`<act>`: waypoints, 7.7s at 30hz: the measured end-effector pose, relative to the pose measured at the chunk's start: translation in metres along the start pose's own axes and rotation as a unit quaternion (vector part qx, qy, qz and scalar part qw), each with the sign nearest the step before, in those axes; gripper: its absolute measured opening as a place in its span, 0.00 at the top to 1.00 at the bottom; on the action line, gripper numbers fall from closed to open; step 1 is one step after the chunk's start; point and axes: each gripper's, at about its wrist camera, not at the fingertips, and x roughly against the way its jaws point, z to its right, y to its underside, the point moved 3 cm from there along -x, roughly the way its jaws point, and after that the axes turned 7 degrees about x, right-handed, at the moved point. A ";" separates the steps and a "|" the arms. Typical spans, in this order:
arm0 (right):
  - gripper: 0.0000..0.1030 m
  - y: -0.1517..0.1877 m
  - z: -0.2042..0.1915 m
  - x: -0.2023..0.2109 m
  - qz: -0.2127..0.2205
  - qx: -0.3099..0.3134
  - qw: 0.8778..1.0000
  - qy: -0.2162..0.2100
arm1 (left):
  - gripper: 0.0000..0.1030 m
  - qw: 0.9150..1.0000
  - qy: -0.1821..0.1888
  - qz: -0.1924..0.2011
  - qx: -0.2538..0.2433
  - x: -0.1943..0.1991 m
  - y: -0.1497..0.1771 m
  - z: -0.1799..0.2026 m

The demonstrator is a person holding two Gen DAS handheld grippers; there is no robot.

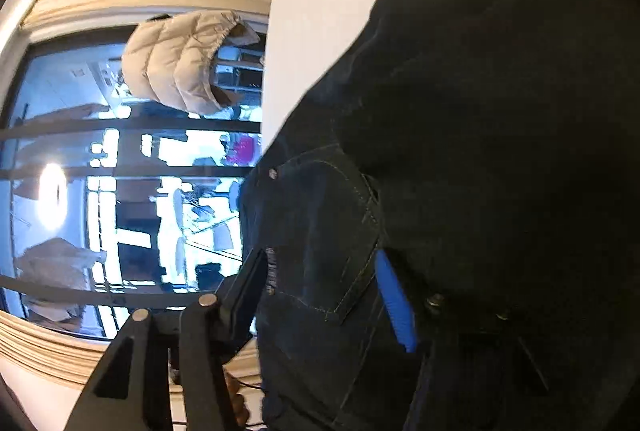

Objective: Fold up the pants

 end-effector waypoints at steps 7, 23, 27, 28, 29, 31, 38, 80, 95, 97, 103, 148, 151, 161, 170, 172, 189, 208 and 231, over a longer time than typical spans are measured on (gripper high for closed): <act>0.34 0.006 -0.001 0.007 0.017 0.000 1.000 -0.005 | 0.19 0.996 0.039 -0.023 0.076 -0.028 -0.007 -0.027; 0.33 -0.004 -0.017 -0.001 0.001 0.009 1.000 -0.018 | 0.48 0.972 0.131 -0.057 0.186 -0.063 -0.019 -0.075; 0.33 -0.012 -0.025 -0.002 0.001 0.019 1.000 -0.021 | 0.66 0.973 0.133 -0.059 0.180 -0.068 -0.017 -0.071; 0.33 -0.014 -0.026 -0.003 0.000 0.021 1.000 -0.020 | 0.69 0.974 0.132 -0.059 0.175 -0.070 -0.017 -0.069; 0.33 -0.016 -0.027 -0.003 -0.002 0.022 1.000 -0.019 | 0.69 0.976 0.129 -0.057 0.168 -0.071 -0.018 -0.066; 0.33 -0.018 -0.029 -0.005 -0.004 0.025 1.000 -0.016 | 0.74 0.978 0.127 -0.054 0.155 -0.073 -0.019 -0.062; 0.32 -0.025 -0.028 -0.010 -0.020 0.024 0.999 0.012 | 0.86 0.989 0.103 -0.045 0.099 -0.077 -0.020 -0.046; 0.59 -0.016 -0.019 0.047 -0.002 0.083 0.995 0.053 | 0.87 0.854 -0.025 -0.188 -0.485 -0.260 0.217 0.242; 0.85 -0.005 0.008 0.132 0.067 0.093 0.984 0.136 | 0.87 0.815 0.010 -0.242 -0.526 -0.299 0.306 0.307; 0.86 -0.003 0.019 0.149 0.079 0.079 0.984 0.140 | 0.87 0.805 0.020 -0.250 -0.538 -0.308 0.325 0.321; 0.87 0.001 0.049 0.187 0.102 0.057 0.981 0.156 | 0.87 0.783 0.017 -0.277 -0.556 -0.347 0.373 0.336; 0.69 0.030 0.053 0.236 0.142 0.048 0.972 0.180 | 0.38 0.831 0.007 -0.274 -0.485 -0.289 0.282 0.290; 0.69 0.039 0.038 0.213 0.110 0.071 0.975 0.178 | 0.38 0.846 -0.009 -0.259 -0.466 -0.300 0.258 0.280; 0.83 0.078 0.065 0.198 0.104 0.042 0.973 0.203 | 0.38 0.815 -0.054 -0.267 -0.512 -0.304 0.254 0.229; 0.81 0.111 0.066 0.221 0.127 0.024 0.970 0.206 | 0.37 0.777 -0.044 -0.255 -0.574 -0.244 0.250 0.213; 0.72 0.109 0.057 0.232 0.146 0.027 0.969 0.199 | 0.36 0.797 -0.033 -0.253 -0.547 -0.240 0.239 0.226; 0.23 0.046 0.069 0.245 0.236 0.000 0.963 0.127 | 0.27 0.856 -0.055 -0.222 -0.463 -0.281 0.192 0.257; 0.26 0.027 0.090 0.176 0.096 0.007 0.985 0.145 | 0.17 0.877 -0.110 -0.263 -0.386 -0.333 0.174 0.220; 0.78 0.039 0.044 0.158 0.083 0.099 0.947 0.294 | 0.80 0.854 -0.088 -0.250 -0.447 -0.335 0.192 0.238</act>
